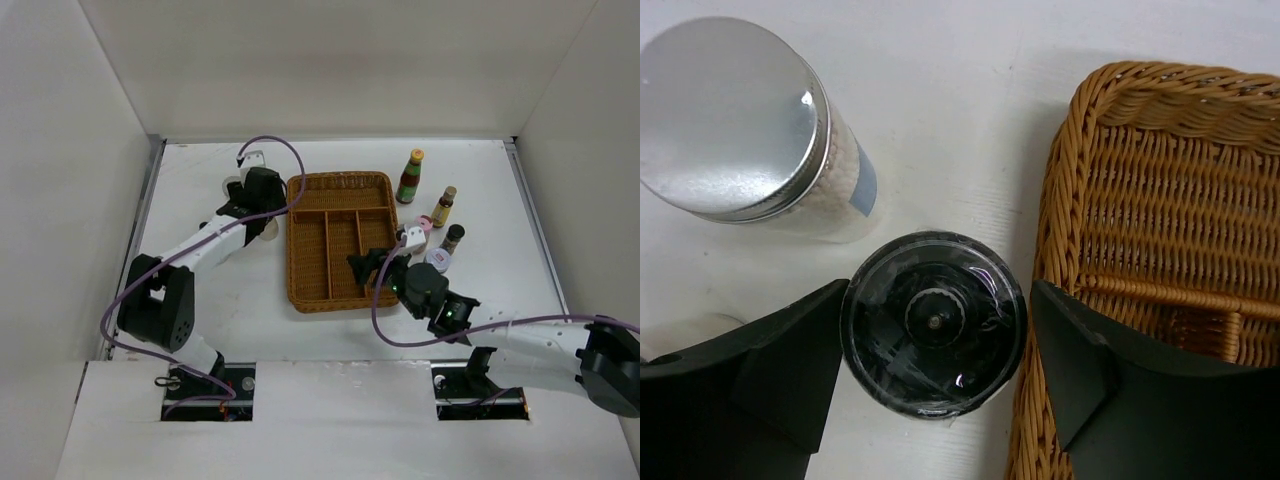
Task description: Organize the condiment bottles
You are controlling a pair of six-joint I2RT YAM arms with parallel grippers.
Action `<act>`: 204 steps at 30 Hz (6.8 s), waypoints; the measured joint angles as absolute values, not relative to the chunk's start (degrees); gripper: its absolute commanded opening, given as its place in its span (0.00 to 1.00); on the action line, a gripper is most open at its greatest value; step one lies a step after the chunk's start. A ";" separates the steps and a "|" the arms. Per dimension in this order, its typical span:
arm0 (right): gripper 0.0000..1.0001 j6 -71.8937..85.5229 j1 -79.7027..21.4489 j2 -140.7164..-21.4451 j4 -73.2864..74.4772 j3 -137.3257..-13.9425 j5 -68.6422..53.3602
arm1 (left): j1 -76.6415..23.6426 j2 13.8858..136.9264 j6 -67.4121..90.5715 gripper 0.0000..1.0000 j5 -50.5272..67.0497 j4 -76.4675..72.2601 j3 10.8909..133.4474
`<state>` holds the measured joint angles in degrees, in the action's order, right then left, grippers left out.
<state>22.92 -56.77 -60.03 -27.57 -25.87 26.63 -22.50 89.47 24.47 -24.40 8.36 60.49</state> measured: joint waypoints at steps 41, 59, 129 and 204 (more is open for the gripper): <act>0.76 24.32 -52.82 -59.94 -29.19 -25.23 26.33 | -32.45 109.82 20.91 0.49 -27.22 2.61 81.84; 0.24 25.34 -47.31 -50.52 -23.07 -23.83 29.45 | -36.86 86.50 21.19 1.00 -34.13 -16.75 61.32; 0.40 19.22 -33.63 -105.67 1.13 -83.92 21.08 | -46.50 54.57 33.43 0.78 -37.80 -47.88 7.35; 0.38 16.16 -27.79 -80.42 3.86 -66.06 30.83 | -47.27 55.64 33.47 0.79 -37.52 -47.88 7.35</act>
